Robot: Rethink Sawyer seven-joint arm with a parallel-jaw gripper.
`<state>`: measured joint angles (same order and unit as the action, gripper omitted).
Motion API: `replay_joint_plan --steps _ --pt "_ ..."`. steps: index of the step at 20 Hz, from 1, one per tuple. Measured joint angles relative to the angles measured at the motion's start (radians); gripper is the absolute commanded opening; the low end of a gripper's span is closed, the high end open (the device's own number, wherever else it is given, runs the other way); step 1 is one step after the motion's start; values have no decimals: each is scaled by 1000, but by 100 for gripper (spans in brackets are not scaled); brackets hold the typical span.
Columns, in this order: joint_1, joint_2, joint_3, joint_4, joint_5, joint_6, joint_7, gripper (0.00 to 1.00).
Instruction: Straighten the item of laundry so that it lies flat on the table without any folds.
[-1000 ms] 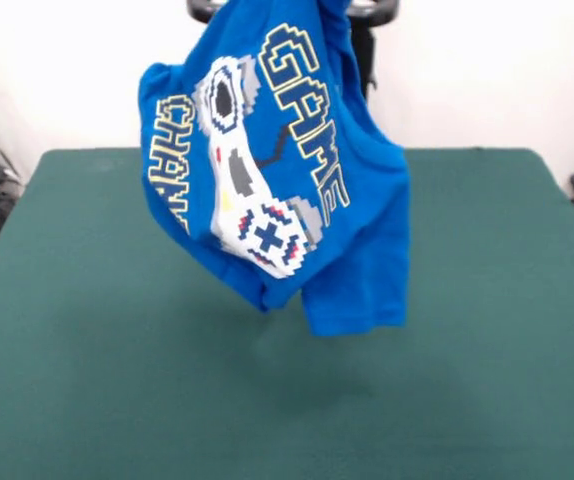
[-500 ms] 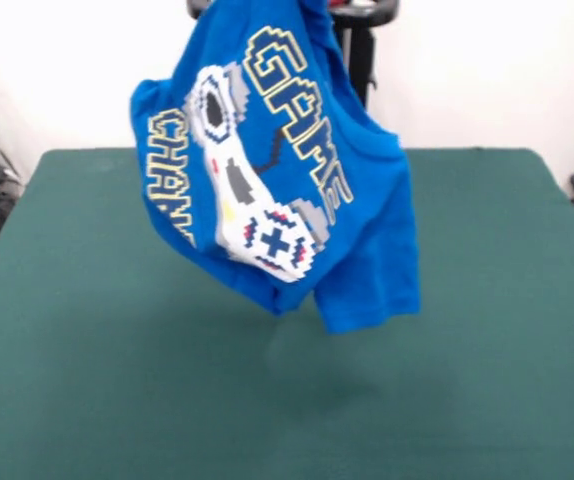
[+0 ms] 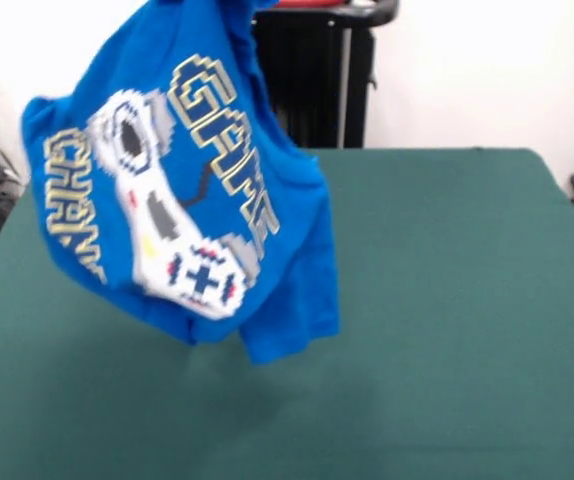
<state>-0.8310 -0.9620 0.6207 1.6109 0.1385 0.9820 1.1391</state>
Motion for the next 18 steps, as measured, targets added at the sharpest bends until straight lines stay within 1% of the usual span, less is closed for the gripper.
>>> replay_joint_plan --steps 2,3,7,8,9,11,12,17,18 --pt "3 46 0 -57 -17 16 0 0" --pt "8 86 -1 -108 -32 25 0 0" --pt "30 165 -4 -216 -63 41 0 0" --pt "33 173 -5 -228 -66 43 0 0" --pt "48 206 -7 -278 -79 49 0 0" --pt "63 236 -7 -324 -90 58 0 0" --pt "65 239 -8 -330 -91 59 0 0" --pt "111 308 -12 -452 -104 100 0 0" --pt "115 312 -14 -461 -105 101 0 0"
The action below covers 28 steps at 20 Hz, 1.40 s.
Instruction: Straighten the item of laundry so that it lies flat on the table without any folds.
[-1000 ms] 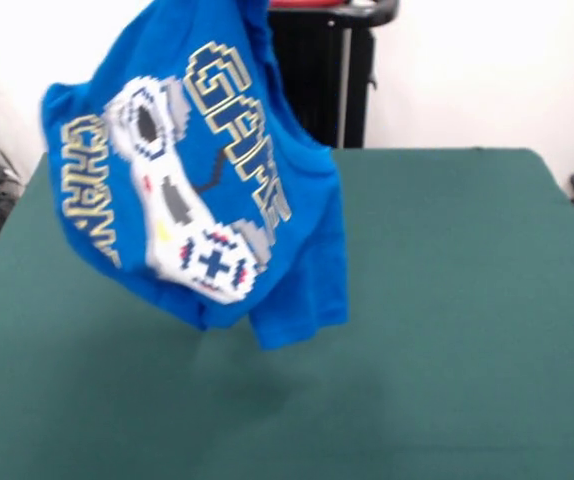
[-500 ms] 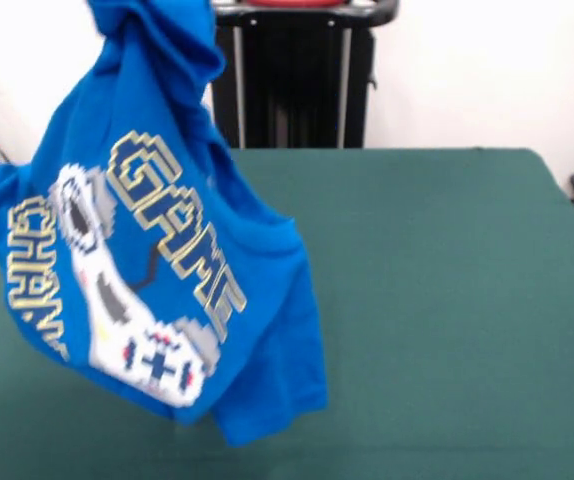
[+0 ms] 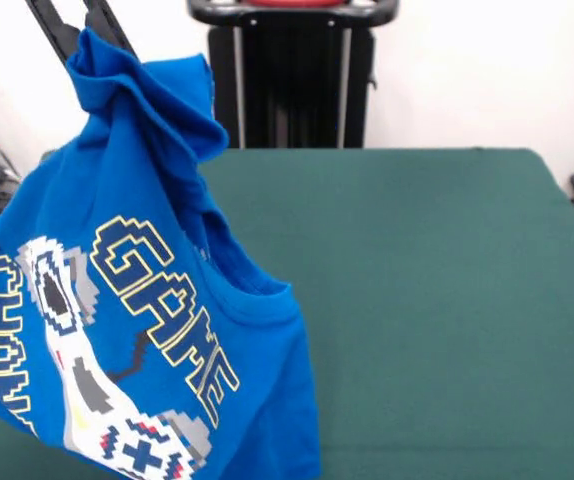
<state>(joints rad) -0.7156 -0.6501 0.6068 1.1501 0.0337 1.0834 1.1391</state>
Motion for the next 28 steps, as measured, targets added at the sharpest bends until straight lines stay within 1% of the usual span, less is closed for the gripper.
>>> replay_joint_plan --steps 4,5,7,10,11,13,14,16,18,19,20,22,28 --pt "3 -2 -1 3 -3 -20 0 0" --pt "-6 -12 -1 27 -5 -79 0 0" --pt "-18 -22 3 50 -11 -133 0 0" --pt "-52 -46 12 115 -33 -291 0 0" --pt "-74 -55 18 150 -47 -379 0 0" --pt "-103 -66 25 193 -68 -489 0 0" --pt "-124 -69 30 220 -86 -567 0 0" --pt "-143 -68 34 242 -107 -634 0 0" --pt "-170 -62 35 273 -148 -739 0 0" --pt "-171 -61 35 275 -151 -745 0 0" --pt "-183 -56 35 291 -181 -795 0 0" --pt "-186 -55 34 299 -199 -815 0 0" --pt "-170 -61 35 320 -258 -839 0 0"
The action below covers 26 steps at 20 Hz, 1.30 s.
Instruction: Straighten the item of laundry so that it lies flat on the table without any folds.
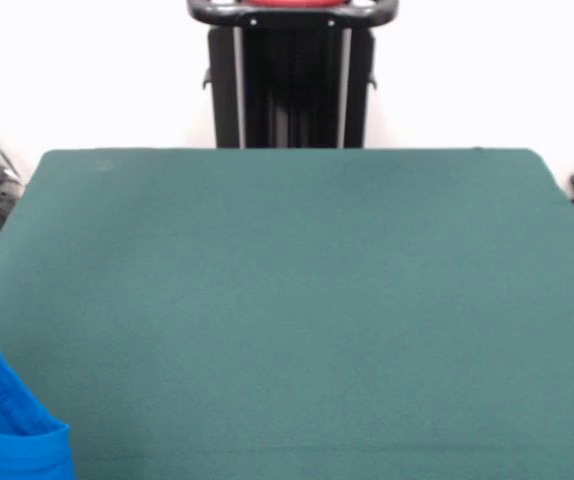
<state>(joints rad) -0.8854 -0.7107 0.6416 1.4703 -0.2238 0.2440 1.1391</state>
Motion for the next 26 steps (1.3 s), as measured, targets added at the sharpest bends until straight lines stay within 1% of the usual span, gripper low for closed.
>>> replay_joint_plan --steps 11,17,26 --pt "43 -9 0 41 -51 -35 0 0" --pt "41 -31 0 93 -78 -77 0 0" --pt "40 -57 0 152 -84 -133 0 0"
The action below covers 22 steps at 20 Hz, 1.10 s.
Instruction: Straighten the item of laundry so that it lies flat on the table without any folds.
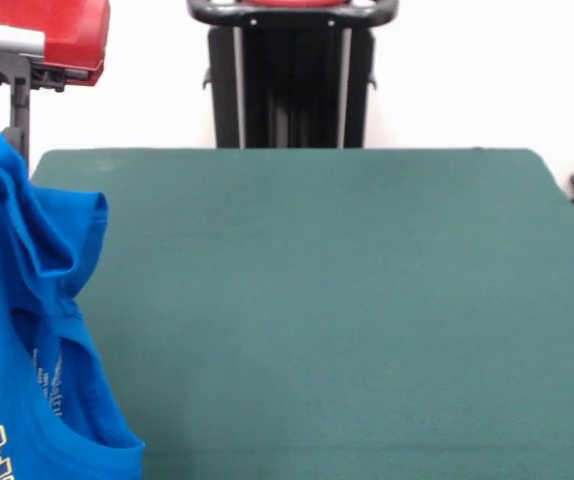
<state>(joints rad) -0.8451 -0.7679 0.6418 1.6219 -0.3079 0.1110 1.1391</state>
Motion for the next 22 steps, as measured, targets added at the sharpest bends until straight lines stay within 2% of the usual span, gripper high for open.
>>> replay_joint_plan --steps 10,22 --pt "-2 -25 -9 89 -50 -111 0 0" --pt "62 -52 -104 177 -86 -250 0 0"
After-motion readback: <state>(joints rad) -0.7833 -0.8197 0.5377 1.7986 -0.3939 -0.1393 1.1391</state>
